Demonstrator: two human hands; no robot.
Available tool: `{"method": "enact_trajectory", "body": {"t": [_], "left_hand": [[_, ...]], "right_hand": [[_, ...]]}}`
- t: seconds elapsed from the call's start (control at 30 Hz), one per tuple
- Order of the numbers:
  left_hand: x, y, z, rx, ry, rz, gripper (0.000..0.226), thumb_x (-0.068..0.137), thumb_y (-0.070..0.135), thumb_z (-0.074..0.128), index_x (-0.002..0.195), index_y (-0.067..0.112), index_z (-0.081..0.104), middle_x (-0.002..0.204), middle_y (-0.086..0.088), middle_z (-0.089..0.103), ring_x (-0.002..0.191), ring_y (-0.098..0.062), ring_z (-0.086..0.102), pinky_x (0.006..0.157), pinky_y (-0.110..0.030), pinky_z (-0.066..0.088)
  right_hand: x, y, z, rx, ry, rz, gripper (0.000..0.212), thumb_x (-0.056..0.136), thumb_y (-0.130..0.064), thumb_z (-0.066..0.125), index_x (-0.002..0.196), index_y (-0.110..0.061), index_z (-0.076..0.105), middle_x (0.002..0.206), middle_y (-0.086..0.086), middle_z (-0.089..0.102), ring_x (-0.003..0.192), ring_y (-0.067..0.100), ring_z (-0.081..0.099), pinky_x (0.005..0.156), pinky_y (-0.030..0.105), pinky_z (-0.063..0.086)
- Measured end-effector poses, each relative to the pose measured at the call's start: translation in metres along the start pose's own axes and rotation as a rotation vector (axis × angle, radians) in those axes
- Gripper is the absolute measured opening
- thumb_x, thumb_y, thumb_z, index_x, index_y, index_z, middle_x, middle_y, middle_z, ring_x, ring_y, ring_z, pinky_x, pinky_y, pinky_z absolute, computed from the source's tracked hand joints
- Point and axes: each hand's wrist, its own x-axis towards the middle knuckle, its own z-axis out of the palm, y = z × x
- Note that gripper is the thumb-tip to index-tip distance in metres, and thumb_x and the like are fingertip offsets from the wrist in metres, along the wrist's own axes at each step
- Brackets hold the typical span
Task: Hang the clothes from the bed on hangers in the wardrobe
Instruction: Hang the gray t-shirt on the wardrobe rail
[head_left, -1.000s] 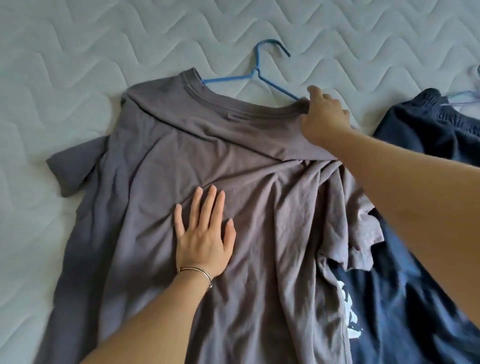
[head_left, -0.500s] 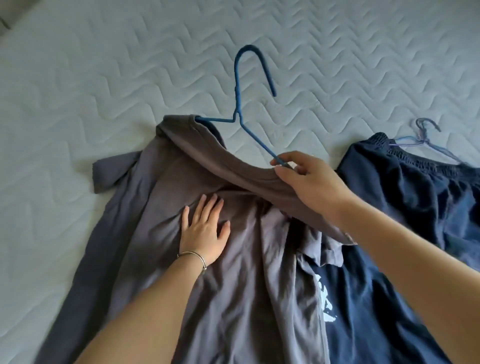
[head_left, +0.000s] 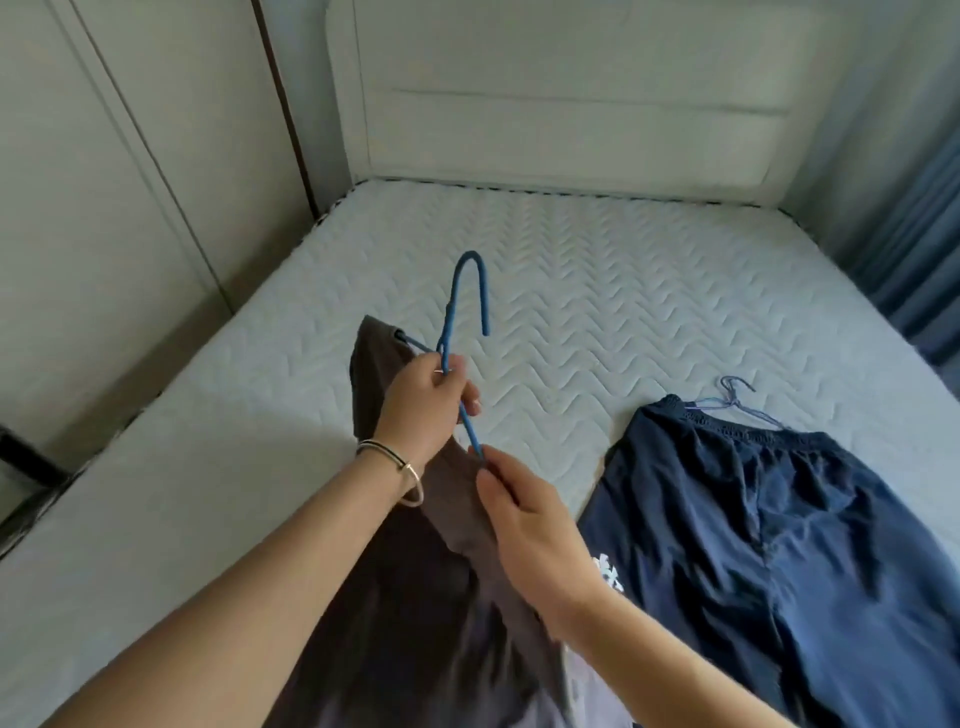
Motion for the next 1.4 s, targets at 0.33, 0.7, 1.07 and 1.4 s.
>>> {"method": "enact_trajectory", "body": {"t": [0.33, 0.7, 1.07, 1.4], "left_hand": [[-0.120, 0.227, -0.133, 0.258, -0.138, 0.076, 0.020, 0.096, 0.010, 0.040, 0.086, 0.012, 0.056, 0.081, -0.005, 0.064, 0.037, -0.007, 0.056, 0.044, -0.019, 0.051], [-0.283, 0.366, -0.236, 0.682, 0.266, 0.446, 0.026, 0.095, 0.015, 0.043, 0.085, 0.029, 0.063, 0.075, 0.018, 0.063, 0.045, 0.009, 0.050, 0.049, -0.004, 0.042], [-0.400, 0.326, -0.385, 0.735, 0.481, 0.398, 0.021, 0.093, 0.032, 0.047, 0.099, 0.024, 0.065, 0.100, 0.000, 0.067, 0.088, -0.012, 0.058, 0.073, -0.010, 0.040], [-0.467, 0.261, -0.522, 0.806, 0.484, 0.344, 0.030, 0.086, 0.046, 0.052, 0.078, 0.022, 0.068, 0.067, 0.005, 0.058, 0.063, -0.005, 0.046, 0.061, -0.017, 0.034]], "right_hand": [[-0.094, -0.215, -0.079, -0.004, -0.192, -0.279, 0.022, 0.091, -0.009, 0.050, 0.087, -0.021, 0.068, 0.069, -0.005, 0.064, 0.064, 0.009, 0.055, 0.070, 0.024, 0.045], [-0.180, -0.396, -0.031, -0.525, -0.109, -0.969, 0.047, 0.093, -0.029, 0.051, 0.138, -0.021, 0.040, 0.132, 0.003, 0.055, 0.117, 0.015, 0.053, 0.093, 0.016, 0.037], [-0.257, -0.468, 0.092, -0.531, -0.056, -1.167, 0.027, 0.093, -0.027, 0.050, 0.106, -0.014, 0.069, 0.075, -0.004, 0.063, 0.049, 0.002, 0.047, 0.041, 0.003, 0.033], [-0.305, -0.481, 0.208, -0.407, -0.121, -1.038, 0.018, 0.088, -0.038, 0.057, 0.085, -0.021, 0.062, 0.060, -0.010, 0.053, 0.054, 0.005, 0.041, 0.042, 0.001, 0.033]]}}
